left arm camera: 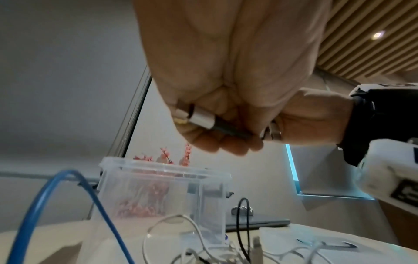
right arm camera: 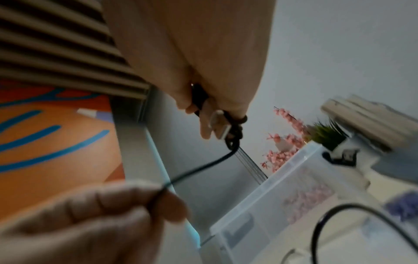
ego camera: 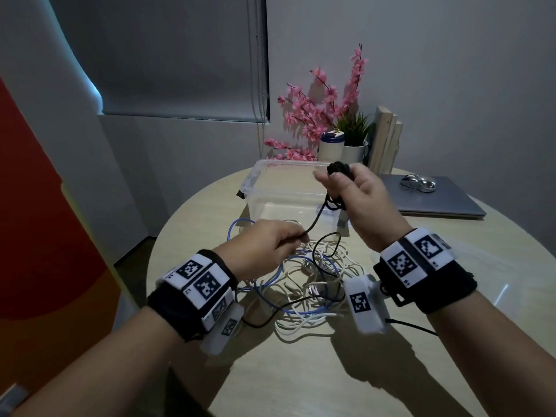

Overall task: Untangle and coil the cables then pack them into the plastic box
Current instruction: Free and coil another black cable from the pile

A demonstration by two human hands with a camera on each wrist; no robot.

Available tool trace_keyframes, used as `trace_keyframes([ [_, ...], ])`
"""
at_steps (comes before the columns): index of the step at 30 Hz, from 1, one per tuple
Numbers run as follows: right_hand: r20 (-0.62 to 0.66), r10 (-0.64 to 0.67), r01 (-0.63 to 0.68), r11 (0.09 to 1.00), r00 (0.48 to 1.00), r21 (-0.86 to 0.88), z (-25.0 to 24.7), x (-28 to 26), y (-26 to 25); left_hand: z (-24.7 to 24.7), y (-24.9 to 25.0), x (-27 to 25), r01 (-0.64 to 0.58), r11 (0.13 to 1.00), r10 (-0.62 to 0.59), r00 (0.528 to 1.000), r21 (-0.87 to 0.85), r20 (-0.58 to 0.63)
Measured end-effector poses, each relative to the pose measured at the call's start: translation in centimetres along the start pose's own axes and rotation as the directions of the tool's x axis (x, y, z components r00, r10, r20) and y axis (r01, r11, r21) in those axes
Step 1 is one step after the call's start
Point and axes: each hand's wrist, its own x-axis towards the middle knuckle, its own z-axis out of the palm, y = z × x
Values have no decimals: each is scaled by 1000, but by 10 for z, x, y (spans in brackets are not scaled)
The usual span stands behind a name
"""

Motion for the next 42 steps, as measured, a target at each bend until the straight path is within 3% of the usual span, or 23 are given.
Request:
trace_keyframes([
  [2,100,-37,74,913,994,-401,-1,2,2,-10,0,2,-140,984,159,970,110,-183],
  [4,201,49,81,803,978,-591,0,0,4,-20,-3,5,-174,948,264,897,267,-355],
  [6,255,137,13,861,957,-509,2,-3,6,-26,-5,6,-130,936,271,859,327,-434],
  [8,260,177,-101,954,949,-282,5,-7,6,-27,-7,8,-87,935,246,857,343,-452],
  [11,334,181,-233,964,925,125,8,-12,-2,-22,-5,11,-11,963,134,888,270,-440],
  [13,385,155,-245,950,910,195,8,-12,-5,-19,-3,10,-10,997,38,920,75,-390],
  [15,422,140,-240,951,896,195,8,-11,-5,-17,1,9,-35,972,-35,956,-234,-290],
  [17,439,149,-276,930,886,241,9,-11,-6,-17,3,9,-43,912,-49,976,-408,-214],
  [23,434,161,-314,898,886,308,8,-10,-4,-10,2,12,21,924,-100,977,-383,-188],
  [28,453,137,-325,870,881,369,5,-12,-8,-6,7,16,-15,931,-51,984,-366,-170],
  [33,377,113,-178,974,919,141,4,-8,-2,-2,14,14,-18,877,-92,974,-480,-205],
  [38,315,117,-150,985,942,80,5,-7,-1,6,17,20,-56,798,-143,949,-601,-279],
  [42,262,125,-127,992,957,-8,4,-7,2,9,11,22,-52,834,-155,933,-549,-324],
])
